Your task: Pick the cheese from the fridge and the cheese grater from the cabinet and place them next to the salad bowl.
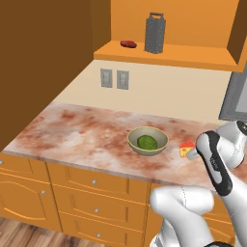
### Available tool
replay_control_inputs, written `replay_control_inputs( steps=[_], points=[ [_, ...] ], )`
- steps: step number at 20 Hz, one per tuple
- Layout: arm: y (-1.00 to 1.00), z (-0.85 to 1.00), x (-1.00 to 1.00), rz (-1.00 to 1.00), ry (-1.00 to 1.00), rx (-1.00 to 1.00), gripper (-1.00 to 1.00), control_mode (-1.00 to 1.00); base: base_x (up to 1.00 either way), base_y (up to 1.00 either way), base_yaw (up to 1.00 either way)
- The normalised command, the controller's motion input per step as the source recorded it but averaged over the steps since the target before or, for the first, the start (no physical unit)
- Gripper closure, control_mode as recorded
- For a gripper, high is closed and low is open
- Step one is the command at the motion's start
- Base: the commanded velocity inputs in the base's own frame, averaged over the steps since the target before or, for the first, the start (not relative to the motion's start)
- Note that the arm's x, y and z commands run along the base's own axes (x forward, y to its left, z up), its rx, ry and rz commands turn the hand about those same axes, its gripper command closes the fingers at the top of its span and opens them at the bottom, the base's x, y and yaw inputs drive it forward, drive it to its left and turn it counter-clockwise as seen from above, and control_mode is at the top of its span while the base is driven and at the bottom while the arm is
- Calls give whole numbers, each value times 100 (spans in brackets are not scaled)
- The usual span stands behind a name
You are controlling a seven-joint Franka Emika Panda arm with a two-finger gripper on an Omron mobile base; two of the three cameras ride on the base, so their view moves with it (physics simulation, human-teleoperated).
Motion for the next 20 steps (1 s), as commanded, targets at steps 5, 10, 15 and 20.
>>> replay_control_inputs(
  steps=[5,10,15,20],
  points=[
    [-2,-24,58,12,2,0,100,-100,0,0,0],
    [-12,-20,49,13,4,0,100,-100,0,0,0],
    [-30,-31,31,19,0,0,100,-100,0,0,0],
    [-25,-32,29,19,0,0,100,-100,0,0,0]
  ],
)
